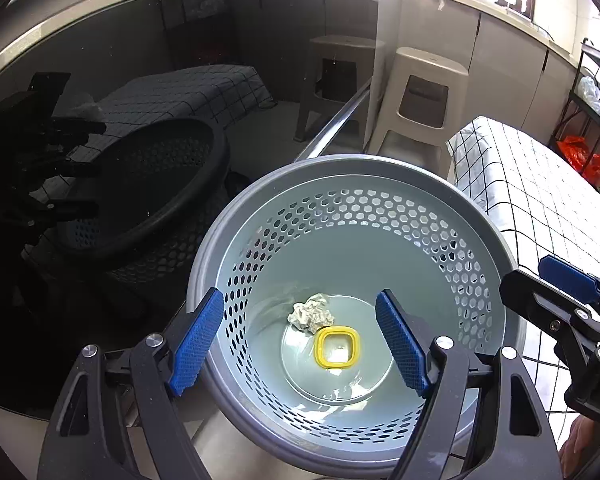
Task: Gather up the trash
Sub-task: 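Open both grippers to drop the paper and lid ring into the wastebasket, then move both grippers back over the table toward the remaining trash, then grasp the clear plastic cup with the right gripper while the left gripper grasps the blue spray trigger, then carry the clear cup and blue spray trigger with both grippers over the wastebasket, then open both grippers to drop the cup and spray trigger into the wastebasket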
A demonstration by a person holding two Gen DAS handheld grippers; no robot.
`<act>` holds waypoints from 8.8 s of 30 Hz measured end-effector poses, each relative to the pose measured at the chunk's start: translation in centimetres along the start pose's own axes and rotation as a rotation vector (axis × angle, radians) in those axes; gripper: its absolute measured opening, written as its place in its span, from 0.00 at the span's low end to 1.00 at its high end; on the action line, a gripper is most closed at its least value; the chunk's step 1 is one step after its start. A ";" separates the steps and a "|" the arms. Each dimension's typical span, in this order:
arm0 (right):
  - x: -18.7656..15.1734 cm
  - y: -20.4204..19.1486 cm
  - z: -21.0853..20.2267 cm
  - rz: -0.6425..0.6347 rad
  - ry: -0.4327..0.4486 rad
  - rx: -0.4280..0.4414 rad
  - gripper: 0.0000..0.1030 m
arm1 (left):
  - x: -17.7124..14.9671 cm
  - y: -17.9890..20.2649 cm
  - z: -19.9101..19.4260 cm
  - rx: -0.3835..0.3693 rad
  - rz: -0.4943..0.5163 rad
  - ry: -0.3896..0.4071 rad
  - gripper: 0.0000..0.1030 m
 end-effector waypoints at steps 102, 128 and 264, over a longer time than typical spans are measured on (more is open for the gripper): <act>-28.5 31.6 -24.5 0.522 -0.077 -0.481 0.69 | -19.4 30.5 -7.2 -0.309 0.340 -0.053 0.85; -29.9 29.2 -28.8 0.510 -0.001 -0.516 0.51 | -20.6 31.9 -5.5 -0.286 0.356 -0.080 0.83; 1.3 -2.0 -0.5 -0.060 0.000 -0.005 0.67 | 1.3 -3.7 -0.6 -0.023 -0.117 0.026 0.60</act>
Point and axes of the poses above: each gripper's, at about its wrist camera, not at the fingertips, and z roughly the way its jaws point, y to its right, x to its top, the point moved 5 cm from there along z, roughly the way its jaws point, and after that the axes turned 15 degrees about -z, right-handed, at the moved point
